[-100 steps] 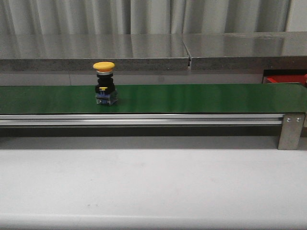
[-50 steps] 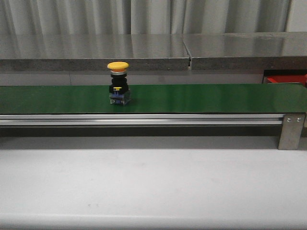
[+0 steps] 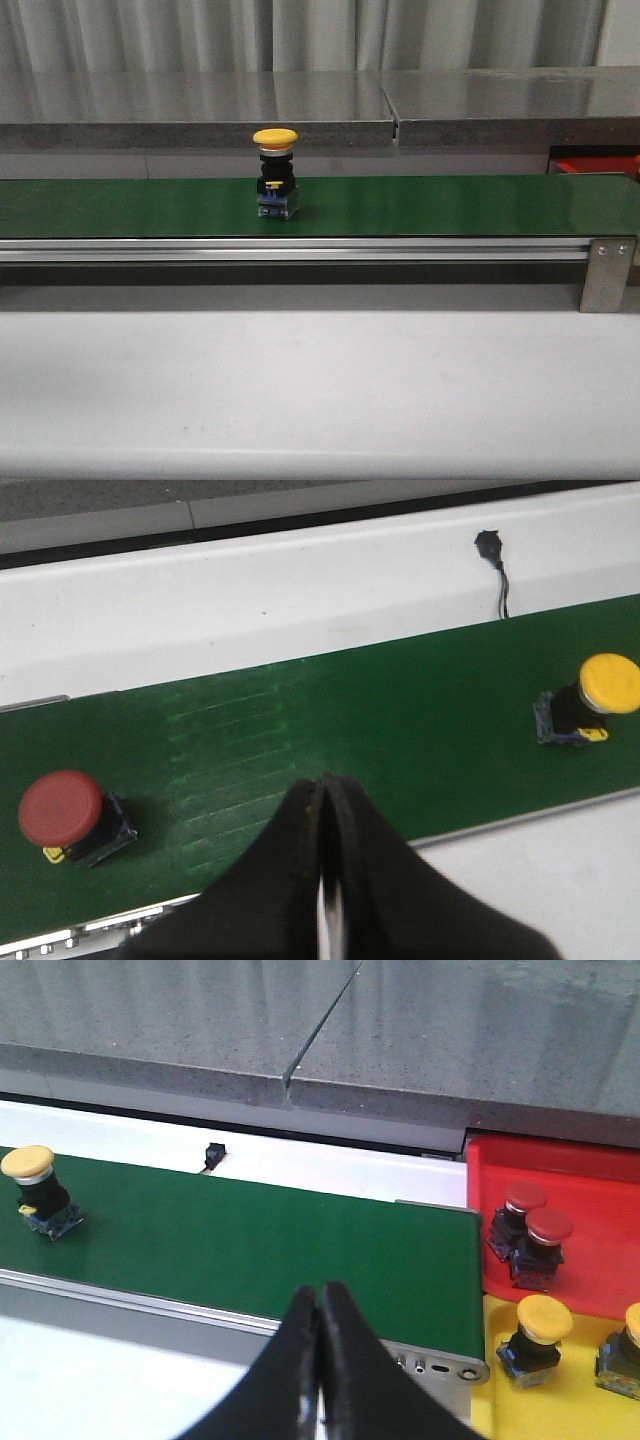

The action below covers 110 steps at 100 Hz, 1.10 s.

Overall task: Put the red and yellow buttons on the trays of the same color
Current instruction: 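Lower the right gripper toward the yellow button carried along the belt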

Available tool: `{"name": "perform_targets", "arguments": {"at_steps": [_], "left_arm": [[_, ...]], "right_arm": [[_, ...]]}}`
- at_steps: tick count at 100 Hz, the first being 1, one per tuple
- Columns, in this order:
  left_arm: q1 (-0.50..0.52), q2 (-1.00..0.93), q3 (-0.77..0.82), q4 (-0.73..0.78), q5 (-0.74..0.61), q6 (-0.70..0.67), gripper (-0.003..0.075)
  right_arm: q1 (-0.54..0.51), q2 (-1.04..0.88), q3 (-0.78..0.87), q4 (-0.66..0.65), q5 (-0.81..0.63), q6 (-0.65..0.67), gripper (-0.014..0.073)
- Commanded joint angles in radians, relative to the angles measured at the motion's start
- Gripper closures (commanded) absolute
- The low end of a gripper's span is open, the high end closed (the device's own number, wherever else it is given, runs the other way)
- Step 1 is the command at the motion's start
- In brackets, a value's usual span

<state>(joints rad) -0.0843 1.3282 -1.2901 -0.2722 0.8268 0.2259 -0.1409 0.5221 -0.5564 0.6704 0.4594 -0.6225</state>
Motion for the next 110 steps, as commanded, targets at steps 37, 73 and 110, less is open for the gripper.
{"name": "perform_targets", "arguments": {"at_steps": [37, 73, 110], "left_arm": [[-0.027, -0.359, 0.268, -0.035, -0.139, -0.014, 0.0741], [-0.027, -0.59, 0.406, -0.035, -0.139, -0.014, 0.0741], [-0.027, -0.616, 0.408, -0.035, -0.139, -0.014, 0.0741]], "right_arm": [[0.002, 0.015, -0.032, 0.028, -0.049, -0.01, 0.0669], [0.114, 0.199, -0.183, -0.016, 0.001, -0.01, 0.0667], [0.191, 0.552, -0.456, -0.028, 0.157, -0.01, 0.0326]]}}
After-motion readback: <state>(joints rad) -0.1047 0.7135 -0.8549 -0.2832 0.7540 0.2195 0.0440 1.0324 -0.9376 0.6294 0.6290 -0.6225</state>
